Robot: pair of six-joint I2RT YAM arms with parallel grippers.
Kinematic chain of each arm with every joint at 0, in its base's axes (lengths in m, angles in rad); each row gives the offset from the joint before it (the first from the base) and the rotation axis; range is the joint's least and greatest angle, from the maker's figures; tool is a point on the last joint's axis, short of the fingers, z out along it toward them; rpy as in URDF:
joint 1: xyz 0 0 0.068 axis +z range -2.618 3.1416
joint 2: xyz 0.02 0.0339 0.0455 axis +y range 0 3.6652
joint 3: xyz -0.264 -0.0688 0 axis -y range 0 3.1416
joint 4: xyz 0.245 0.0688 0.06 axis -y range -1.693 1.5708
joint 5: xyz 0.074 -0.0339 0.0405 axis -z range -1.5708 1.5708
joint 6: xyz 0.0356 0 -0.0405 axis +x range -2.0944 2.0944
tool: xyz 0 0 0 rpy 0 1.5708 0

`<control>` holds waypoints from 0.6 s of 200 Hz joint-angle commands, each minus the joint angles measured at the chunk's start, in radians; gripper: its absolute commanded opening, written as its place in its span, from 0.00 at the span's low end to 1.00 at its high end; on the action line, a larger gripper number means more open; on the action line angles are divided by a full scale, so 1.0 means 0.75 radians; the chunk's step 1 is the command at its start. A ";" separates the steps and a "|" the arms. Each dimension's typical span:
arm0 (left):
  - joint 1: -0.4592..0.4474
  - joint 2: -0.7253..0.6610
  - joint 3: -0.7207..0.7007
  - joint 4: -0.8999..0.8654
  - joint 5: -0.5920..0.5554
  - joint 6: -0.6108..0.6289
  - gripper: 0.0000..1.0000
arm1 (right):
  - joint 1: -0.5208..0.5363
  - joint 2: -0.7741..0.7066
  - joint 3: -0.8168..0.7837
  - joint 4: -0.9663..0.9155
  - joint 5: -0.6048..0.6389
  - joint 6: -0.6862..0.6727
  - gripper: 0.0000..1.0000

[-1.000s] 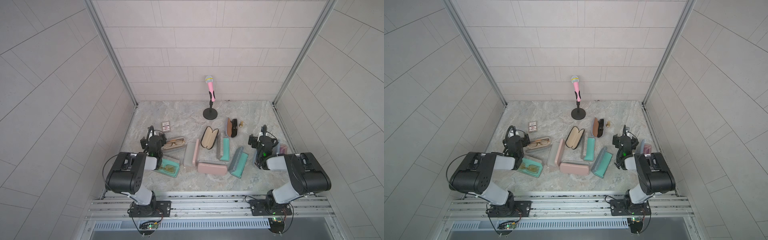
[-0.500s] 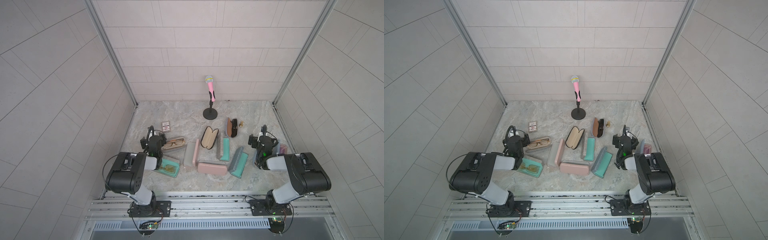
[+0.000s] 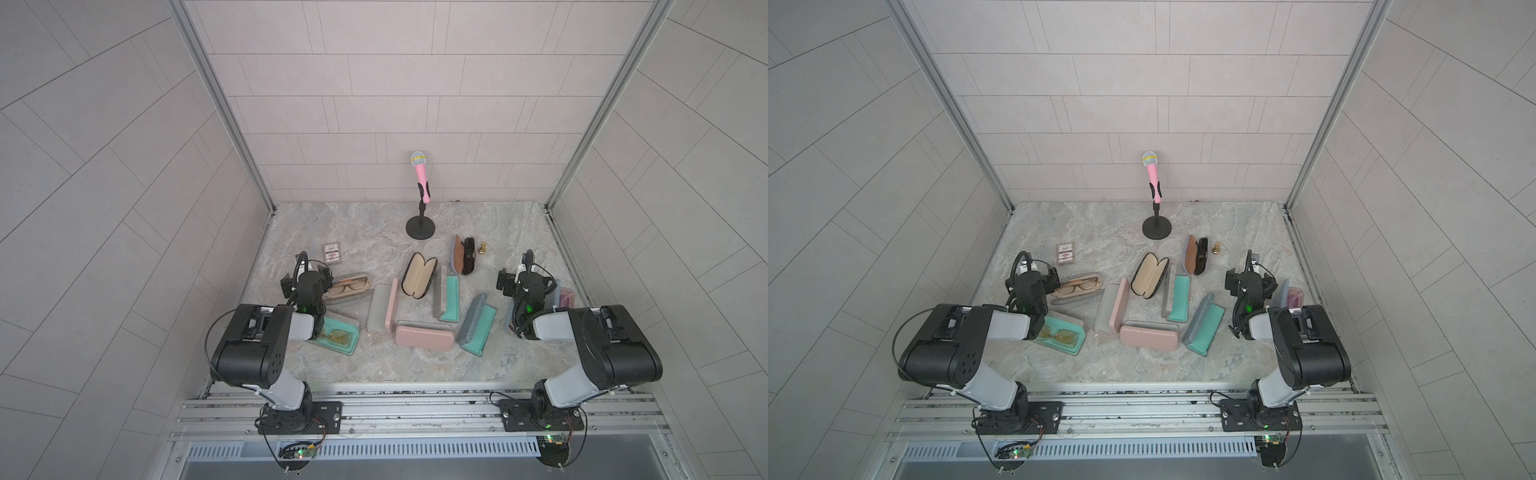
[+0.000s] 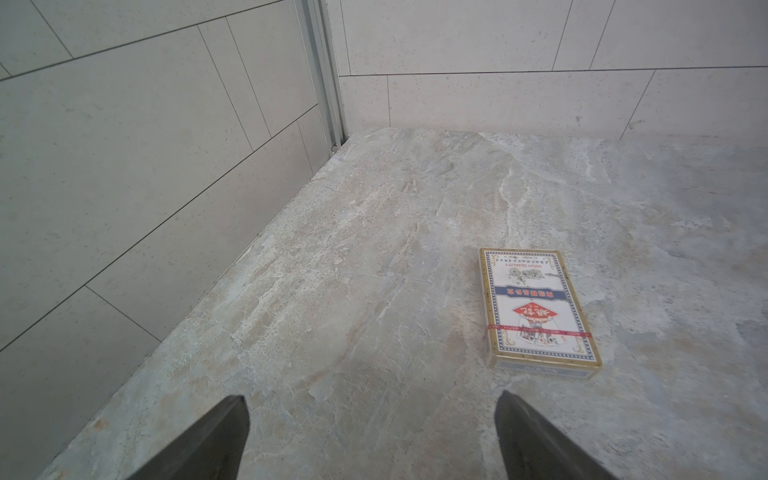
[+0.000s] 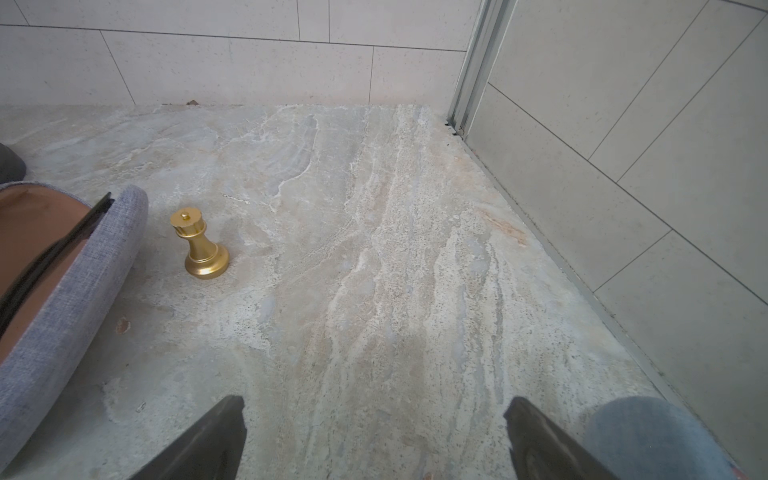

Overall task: Close the glasses case
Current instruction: Pick up the glasses case at the center of the board.

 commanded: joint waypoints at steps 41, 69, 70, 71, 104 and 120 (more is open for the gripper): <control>-0.004 0.000 -0.005 0.020 -0.003 0.005 1.00 | 0.002 -0.004 0.012 0.006 0.019 -0.014 1.00; -0.003 -0.024 -0.006 0.010 0.006 0.011 1.00 | 0.002 -0.008 0.005 0.026 0.019 -0.013 1.00; -0.003 -0.029 -0.006 0.006 0.005 0.011 1.00 | 0.001 -0.009 0.005 0.031 0.020 -0.013 1.00; -0.004 -0.033 -0.006 0.000 0.004 0.011 1.00 | 0.001 -0.009 0.005 0.035 0.023 -0.013 1.00; -0.003 -0.242 0.134 -0.419 -0.108 -0.035 1.00 | -0.007 -0.209 0.350 -0.782 0.162 0.088 1.00; -0.003 -0.346 0.280 -0.740 -0.203 -0.154 1.00 | -0.010 -0.222 0.561 -1.122 0.235 0.153 1.00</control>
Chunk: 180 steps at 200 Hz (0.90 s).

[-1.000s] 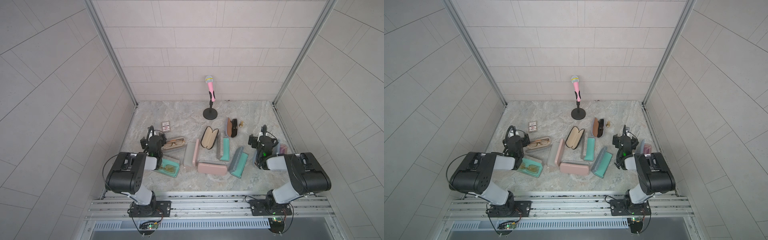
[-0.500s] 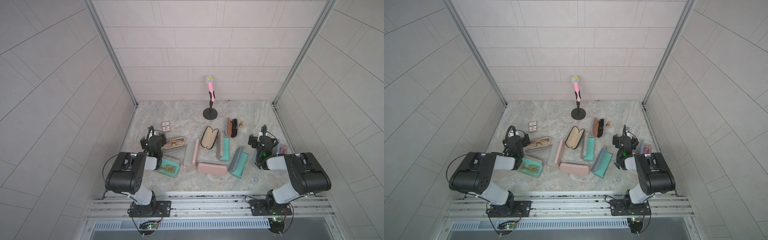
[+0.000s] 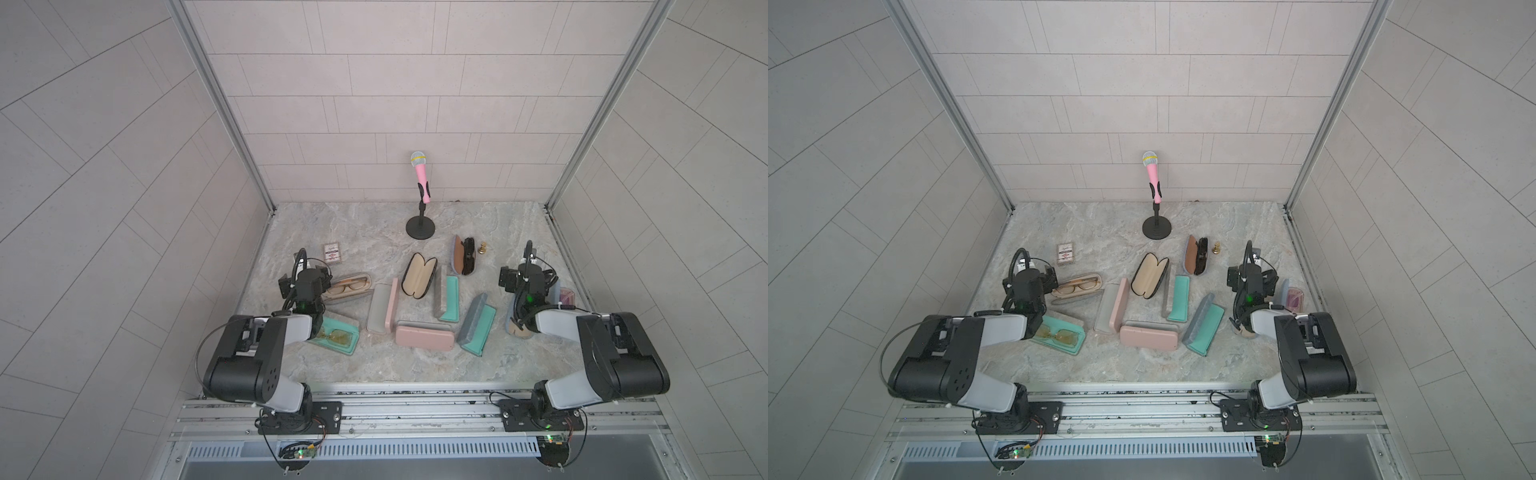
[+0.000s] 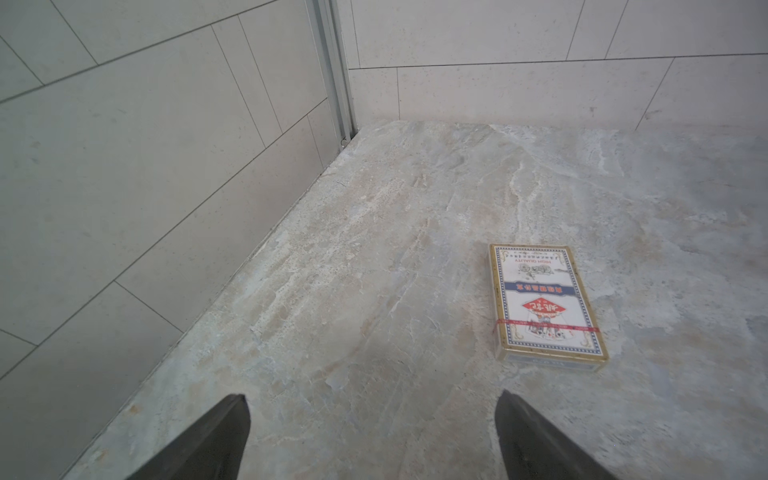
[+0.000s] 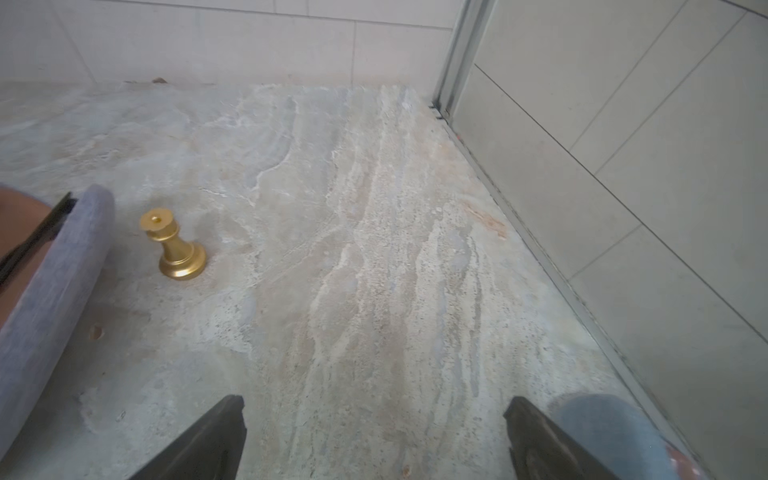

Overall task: Close the glasses case
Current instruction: Pick up the glasses case at the center of the board.

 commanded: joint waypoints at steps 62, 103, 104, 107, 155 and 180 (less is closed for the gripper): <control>0.033 -0.271 0.774 -1.525 0.032 -0.714 1.00 | -0.031 -0.258 0.563 -1.274 0.110 0.507 1.00; -0.012 -0.334 0.732 -1.461 0.376 -0.680 1.00 | 0.094 -0.375 0.634 -1.453 0.078 0.491 1.00; -0.013 -0.334 0.732 -1.461 0.379 -0.680 1.00 | 0.102 -0.377 0.638 -1.454 0.084 0.489 1.00; -0.016 -0.331 0.733 -1.461 0.386 -0.687 1.00 | 0.123 -0.383 0.647 -1.471 0.104 0.482 1.00; -0.130 -0.107 0.842 -1.516 0.520 -0.708 1.00 | 0.403 -0.385 0.787 -1.554 0.103 0.414 1.00; -0.210 0.028 0.938 -1.573 0.612 -0.678 1.00 | 0.471 -0.285 0.848 -1.600 0.034 0.408 1.00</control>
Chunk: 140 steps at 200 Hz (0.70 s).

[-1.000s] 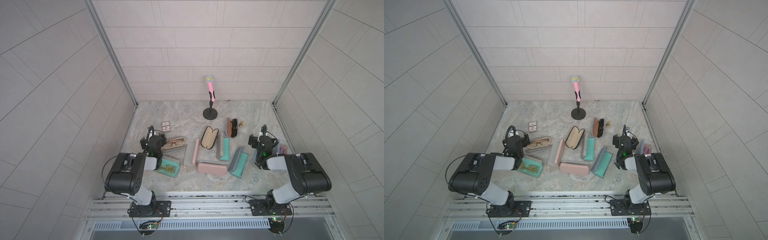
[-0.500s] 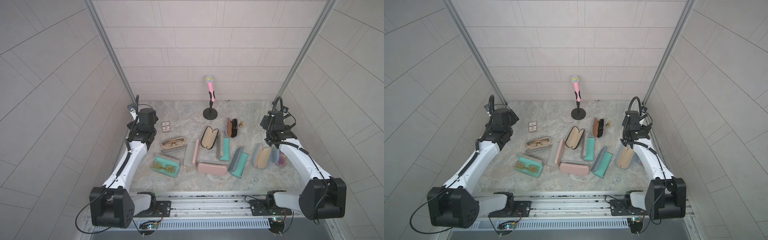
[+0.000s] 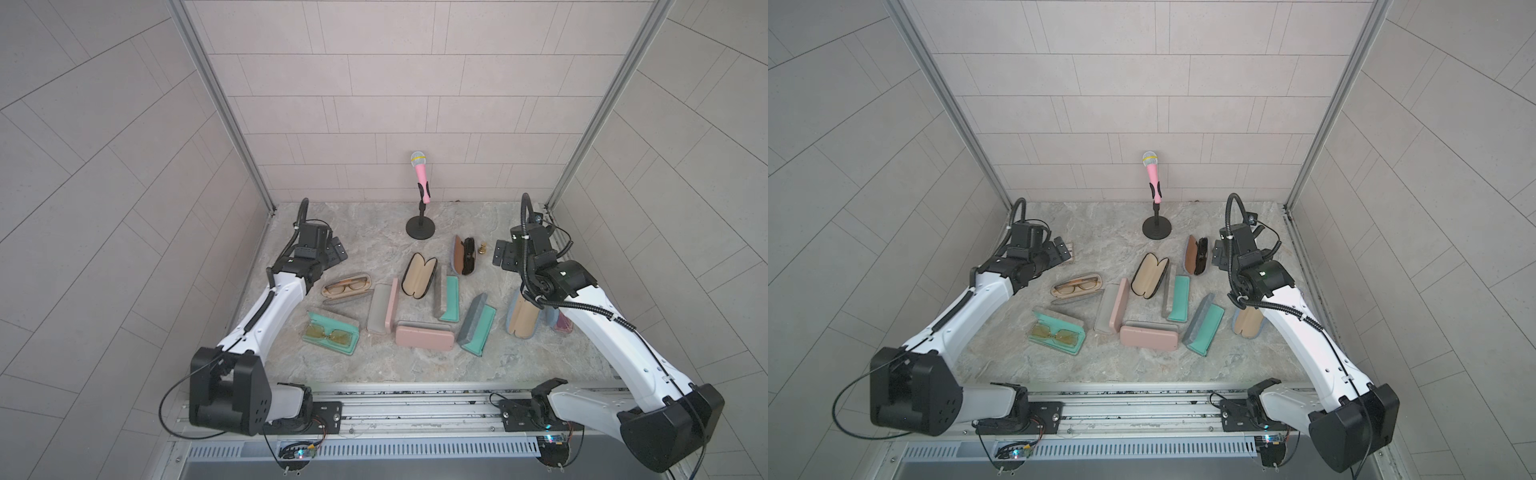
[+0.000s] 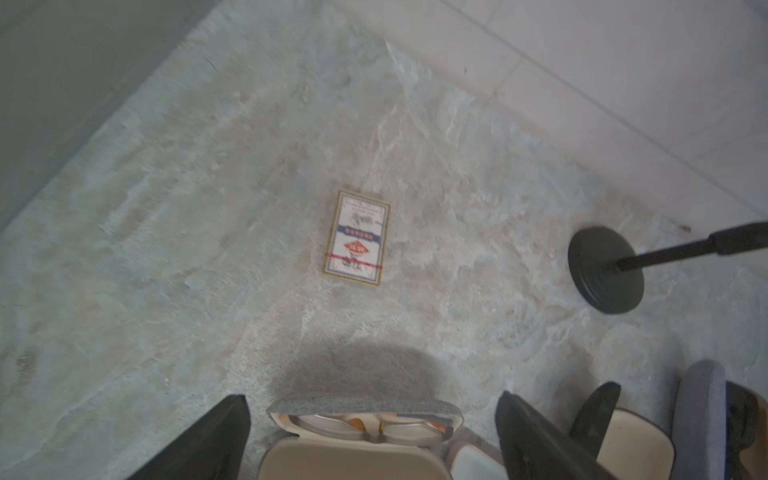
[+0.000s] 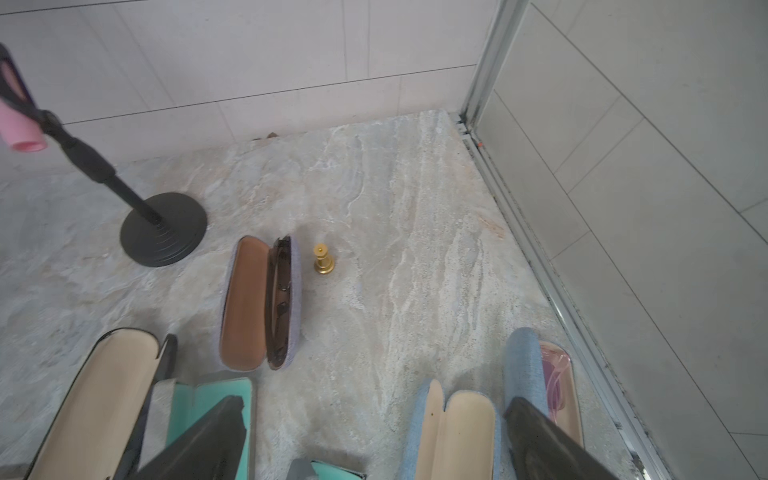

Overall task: Close the glasses case
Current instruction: Pick up the glasses case at the center of the board.

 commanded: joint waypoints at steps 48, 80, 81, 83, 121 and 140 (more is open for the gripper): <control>-0.199 0.146 0.162 -0.057 0.190 0.019 1.00 | 0.072 0.281 0.123 -0.095 -0.211 -0.015 0.99; -0.262 0.166 0.189 -0.033 0.253 0.055 0.99 | 0.066 0.428 0.210 -0.097 -0.256 -0.007 1.00; -0.263 0.166 0.190 -0.031 0.256 0.056 0.99 | 0.066 0.434 0.214 -0.097 -0.258 -0.007 1.00; -0.265 0.168 0.189 -0.029 0.261 0.058 1.00 | 0.066 0.444 0.220 -0.099 -0.262 -0.007 1.00; -0.309 0.189 0.212 0.009 0.331 0.093 0.98 | 0.024 0.617 0.333 -0.120 -0.387 0.020 1.00; -0.320 0.202 0.217 0.026 0.352 0.092 0.95 | -0.003 0.694 0.379 -0.127 -0.435 0.026 1.00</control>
